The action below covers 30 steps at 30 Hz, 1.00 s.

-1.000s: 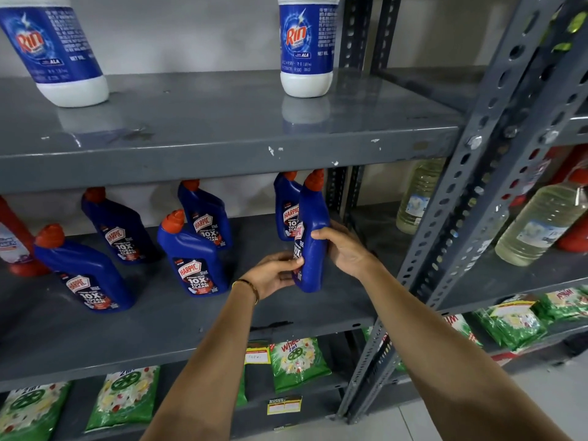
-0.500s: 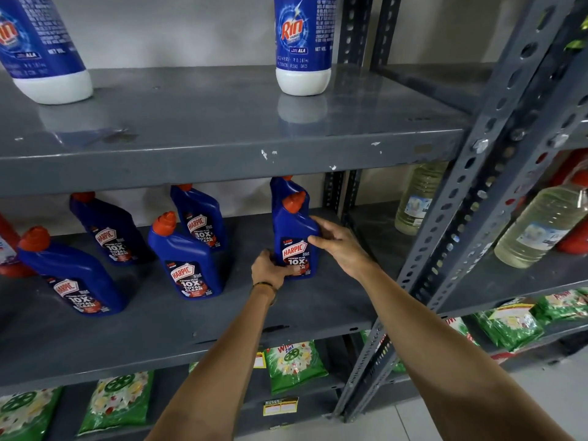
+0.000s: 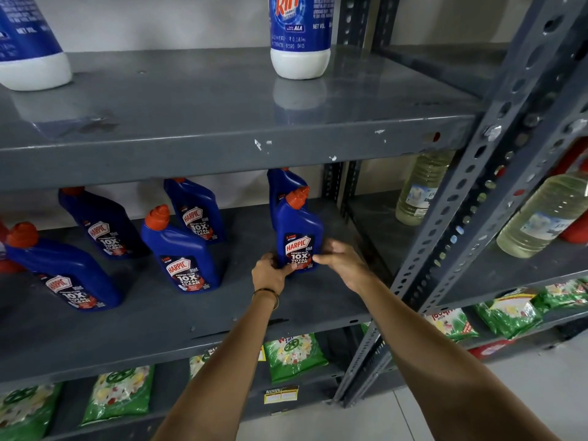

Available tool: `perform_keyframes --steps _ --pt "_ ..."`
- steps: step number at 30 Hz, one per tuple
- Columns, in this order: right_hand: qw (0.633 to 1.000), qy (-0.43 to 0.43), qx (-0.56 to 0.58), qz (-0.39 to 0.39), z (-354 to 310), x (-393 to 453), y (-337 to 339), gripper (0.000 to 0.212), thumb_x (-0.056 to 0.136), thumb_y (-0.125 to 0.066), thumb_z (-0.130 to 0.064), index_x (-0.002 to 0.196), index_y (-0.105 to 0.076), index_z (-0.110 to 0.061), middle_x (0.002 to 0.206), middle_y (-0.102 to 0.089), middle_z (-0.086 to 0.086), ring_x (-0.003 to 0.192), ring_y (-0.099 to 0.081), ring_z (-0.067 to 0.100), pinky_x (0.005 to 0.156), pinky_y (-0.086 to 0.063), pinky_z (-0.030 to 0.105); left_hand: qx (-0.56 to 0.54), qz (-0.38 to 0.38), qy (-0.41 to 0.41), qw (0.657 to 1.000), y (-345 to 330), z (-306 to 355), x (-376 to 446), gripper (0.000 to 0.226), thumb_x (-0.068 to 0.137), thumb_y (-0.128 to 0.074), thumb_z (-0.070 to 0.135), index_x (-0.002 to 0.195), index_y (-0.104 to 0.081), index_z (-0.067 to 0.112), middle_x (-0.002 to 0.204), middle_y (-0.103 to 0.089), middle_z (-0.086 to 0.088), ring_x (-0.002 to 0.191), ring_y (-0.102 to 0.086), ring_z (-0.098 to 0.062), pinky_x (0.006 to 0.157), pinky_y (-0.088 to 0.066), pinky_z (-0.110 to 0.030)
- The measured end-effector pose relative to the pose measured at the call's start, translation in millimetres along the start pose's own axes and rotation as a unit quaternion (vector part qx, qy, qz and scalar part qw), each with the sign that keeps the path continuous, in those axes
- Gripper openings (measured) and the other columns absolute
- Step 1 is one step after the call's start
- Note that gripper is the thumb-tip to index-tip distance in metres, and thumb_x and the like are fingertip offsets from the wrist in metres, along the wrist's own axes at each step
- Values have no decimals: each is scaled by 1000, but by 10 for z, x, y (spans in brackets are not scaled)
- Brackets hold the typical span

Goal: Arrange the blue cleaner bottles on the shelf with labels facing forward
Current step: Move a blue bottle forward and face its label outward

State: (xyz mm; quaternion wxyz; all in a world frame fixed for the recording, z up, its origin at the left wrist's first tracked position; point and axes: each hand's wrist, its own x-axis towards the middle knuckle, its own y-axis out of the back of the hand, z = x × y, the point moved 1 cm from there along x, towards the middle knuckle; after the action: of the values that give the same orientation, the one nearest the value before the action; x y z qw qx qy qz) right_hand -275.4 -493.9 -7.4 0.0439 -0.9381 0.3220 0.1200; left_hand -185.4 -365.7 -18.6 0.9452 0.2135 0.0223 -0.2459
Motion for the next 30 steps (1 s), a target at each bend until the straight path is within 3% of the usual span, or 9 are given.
perform_keyframes --steps 3,6,10,13,19,26,30 --pt "996 -25 -5 82 197 22 -13 42 81 -58 12 122 -52 10 126 -57 26 105 -57 27 76 -51 20 -24 0 9 1000 -19 -38 -25 35 76 -72 13 106 -63 -1 109 -69 -20 102 -64 -32 90 -51 -38" --pt "996 -8 9 88 272 83 -25 44 81 -57 13 124 -48 14 127 -54 30 102 -55 25 67 -53 11 -33 -4 16 999 -29 -51 -29 36 77 -71 11 110 -62 1 112 -68 -19 105 -63 -31 94 -50 -39" --pt "996 11 -50 68 320 122 -69 40 82 -61 3 121 -56 4 123 -62 23 102 -59 19 97 -48 35 -28 4 23 999 -37 -59 -26 39 77 -71 14 113 -61 2 114 -68 -18 107 -62 -30 96 -49 -37" --pt "994 13 -74 75 364 125 -77 38 82 -63 -3 119 -60 -2 119 -66 18 106 -62 24 101 -47 45 -23 12 27 999 -53 -52 -41 38 78 -71 16 112 -62 2 114 -68 -18 107 -62 -29 93 -48 -33" --pt "993 20 -92 74 349 65 -63 39 82 -64 -5 121 -59 -2 119 -65 18 110 -62 27 102 -47 47 -22 22 28 999 -51 -54 -90 37 76 -72 15 110 -63 1 112 -69 -16 106 -63 -28 92 -48 -34" --pt "992 35 -100 60 355 -285 -48 36 86 -59 -4 122 -57 0 120 -64 16 105 -59 18 100 -47 37 -14 18 23 999 -5 -118 -349 36 73 -75 16 105 -66 2 105 -72 -16 99 -66 -28 91 -52 -37" --pt "992 31 -101 63 405 -482 -42 34 86 -58 -3 120 -58 1 122 -63 19 109 -59 24 102 -46 43 -11 7 24 1000 4 -172 -520 36 71 -77 16 103 -67 2 103 -72 -17 96 -67 -30 90 -54 -40"
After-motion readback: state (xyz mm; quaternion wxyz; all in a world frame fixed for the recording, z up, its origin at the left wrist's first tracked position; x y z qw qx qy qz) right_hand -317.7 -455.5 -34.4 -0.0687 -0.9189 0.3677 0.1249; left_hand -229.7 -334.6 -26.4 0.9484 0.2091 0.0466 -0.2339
